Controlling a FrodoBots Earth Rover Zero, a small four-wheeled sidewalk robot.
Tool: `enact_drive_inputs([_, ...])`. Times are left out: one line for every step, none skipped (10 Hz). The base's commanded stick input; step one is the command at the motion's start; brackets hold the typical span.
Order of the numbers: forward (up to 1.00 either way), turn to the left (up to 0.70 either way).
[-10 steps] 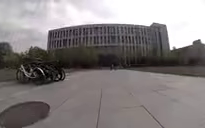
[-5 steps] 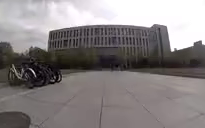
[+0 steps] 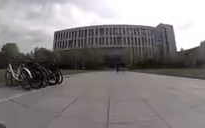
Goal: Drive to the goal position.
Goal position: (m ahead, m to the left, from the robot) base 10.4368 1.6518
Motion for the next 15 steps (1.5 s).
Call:
enact_drive_inputs([1.0, 0.02])
enact_drive_inputs([1.0, 0.02])
enact_drive_inputs([1.0, 0.08])
enact_drive_inputs([1.0, 0.3])
enact_drive_inputs([1.0, 0.19])
enact_drive_inputs([1.0, 0.02])
enact_drive_inputs([1.0, 0.02])
enact_drive_inputs([1.0, 0.02])
enact_drive_inputs([1.0, 0.02])
enact_drive_inputs([1.0, 0.03])
enact_drive_inputs([1.0, 0.11])
enact_drive_inputs([1.0, 0.36])
enact_drive_inputs([1.0, 0.29])
enact_drive_inputs([1.0, 0.02])
enact_drive_inputs([1.0, 0.02])
